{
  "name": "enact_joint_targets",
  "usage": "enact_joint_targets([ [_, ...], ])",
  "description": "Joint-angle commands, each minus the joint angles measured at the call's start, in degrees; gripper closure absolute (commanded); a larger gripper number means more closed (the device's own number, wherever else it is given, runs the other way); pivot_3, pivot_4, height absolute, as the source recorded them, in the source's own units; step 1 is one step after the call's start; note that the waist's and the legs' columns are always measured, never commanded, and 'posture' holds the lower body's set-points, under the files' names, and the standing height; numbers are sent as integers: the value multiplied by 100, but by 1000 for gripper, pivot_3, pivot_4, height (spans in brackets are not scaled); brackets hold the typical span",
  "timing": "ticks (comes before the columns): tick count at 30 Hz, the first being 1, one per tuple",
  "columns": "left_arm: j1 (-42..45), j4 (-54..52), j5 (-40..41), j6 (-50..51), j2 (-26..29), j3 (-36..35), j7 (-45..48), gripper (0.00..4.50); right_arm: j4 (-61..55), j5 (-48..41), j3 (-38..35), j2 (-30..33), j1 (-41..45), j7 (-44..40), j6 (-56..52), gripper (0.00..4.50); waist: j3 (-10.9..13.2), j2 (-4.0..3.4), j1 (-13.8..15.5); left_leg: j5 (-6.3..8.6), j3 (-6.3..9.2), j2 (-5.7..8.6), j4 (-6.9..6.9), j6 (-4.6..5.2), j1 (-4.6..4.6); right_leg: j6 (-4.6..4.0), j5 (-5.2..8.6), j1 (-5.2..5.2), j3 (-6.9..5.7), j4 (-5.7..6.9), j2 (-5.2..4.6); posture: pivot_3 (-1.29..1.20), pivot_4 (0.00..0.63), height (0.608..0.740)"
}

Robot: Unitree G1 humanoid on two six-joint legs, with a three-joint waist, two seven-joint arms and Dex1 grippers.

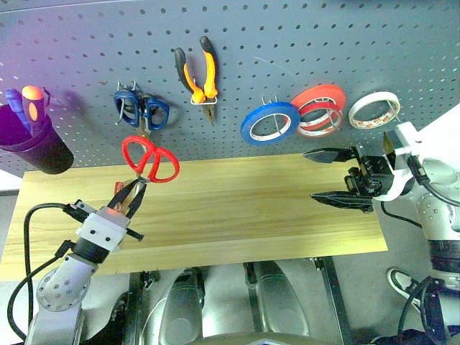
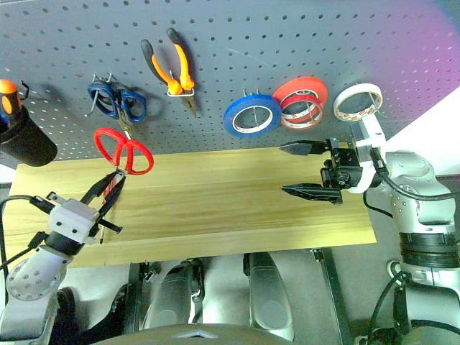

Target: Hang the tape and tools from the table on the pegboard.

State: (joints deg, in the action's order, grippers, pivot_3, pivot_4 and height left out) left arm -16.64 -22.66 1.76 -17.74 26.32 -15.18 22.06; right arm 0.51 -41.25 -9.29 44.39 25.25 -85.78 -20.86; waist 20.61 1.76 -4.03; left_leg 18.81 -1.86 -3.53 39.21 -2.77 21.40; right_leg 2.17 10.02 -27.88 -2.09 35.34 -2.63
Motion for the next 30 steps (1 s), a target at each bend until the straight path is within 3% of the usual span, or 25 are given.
enact_joint_targets([
  [1,17,-257,23,-38,-28,-211,-135,4235,58,9,-118,45,83,-67,108,0,-1,1,3,0,0,0,0,0,0,0,0,0,0,0,0,-132,298,733],
  [14,310,-393,-2,310,-98,-135,-224,4235,218,152,-55,-46,184,-83,202,0,-5,3,8,-1,0,0,4,-1,-2,1,-1,1,0,8,-1,-125,291,733],
  [29,1133,-12,211,1434,-294,128,-288,4235,72,180,-84,-37,118,47,165,0,-12,4,7,-1,2,0,14,-2,-7,3,-4,8,1,20,-1,-144,292,733],
  [30,1232,42,309,1581,-354,115,-321,3885,66,169,-93,-37,121,63,150,0,-12,4,7,-1,2,1,16,-2,-7,3,-4,9,1,22,-1,-146,292,733],
])
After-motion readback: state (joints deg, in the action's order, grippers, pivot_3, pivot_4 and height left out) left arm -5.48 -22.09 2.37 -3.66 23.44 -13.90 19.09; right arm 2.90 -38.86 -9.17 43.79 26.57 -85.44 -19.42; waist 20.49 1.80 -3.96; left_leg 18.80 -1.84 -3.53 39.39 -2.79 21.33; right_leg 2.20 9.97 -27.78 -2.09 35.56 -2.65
